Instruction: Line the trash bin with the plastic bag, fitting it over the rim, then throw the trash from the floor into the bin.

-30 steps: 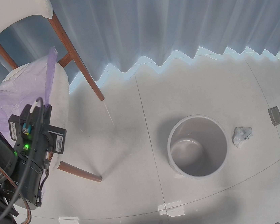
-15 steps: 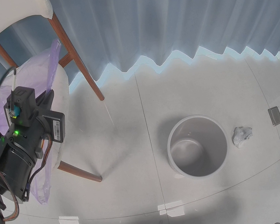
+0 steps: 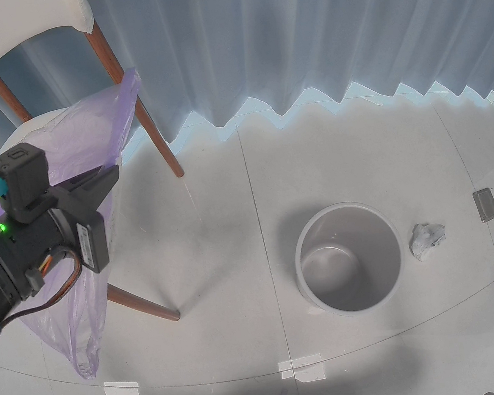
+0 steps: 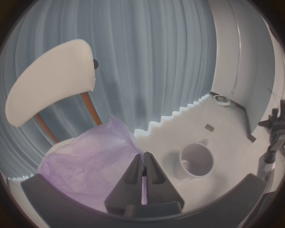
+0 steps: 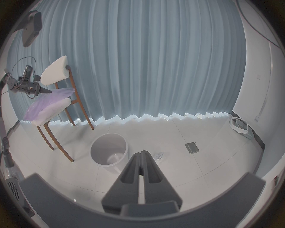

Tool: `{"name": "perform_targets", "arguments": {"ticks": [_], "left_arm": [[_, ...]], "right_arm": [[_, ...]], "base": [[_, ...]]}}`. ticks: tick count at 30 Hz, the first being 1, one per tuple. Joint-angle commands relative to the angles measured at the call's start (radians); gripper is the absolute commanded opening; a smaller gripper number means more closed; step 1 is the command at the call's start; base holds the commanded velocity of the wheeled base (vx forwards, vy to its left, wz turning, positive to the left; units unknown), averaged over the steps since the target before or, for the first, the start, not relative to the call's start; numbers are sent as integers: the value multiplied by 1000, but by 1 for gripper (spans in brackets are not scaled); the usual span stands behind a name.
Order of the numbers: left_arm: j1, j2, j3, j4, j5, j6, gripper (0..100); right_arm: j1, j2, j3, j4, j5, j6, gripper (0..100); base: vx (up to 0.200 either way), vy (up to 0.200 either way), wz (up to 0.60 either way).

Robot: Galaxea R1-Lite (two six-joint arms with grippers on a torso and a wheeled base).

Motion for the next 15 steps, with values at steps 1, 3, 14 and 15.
{"name": "perform_targets", "arguments": {"ticks": [1,3,14,15], "left_arm": [[42,-100,-15,71,-78,-70,0],[48,-120,-12,83,-137,-93,0],[42,-182,38,62,-222,-365,0],[35,-189,43,48,-223,-399,0]], "right_arm": [[1,-18,18,0,0,0,0],[1,-18,18,0,0,0,0],[1,-18,18,0,0,0,0],[1,-18,18,0,0,0,0]], "base": [[0,0,0],[0,0,0],[0,0,0],[0,0,0]]}}
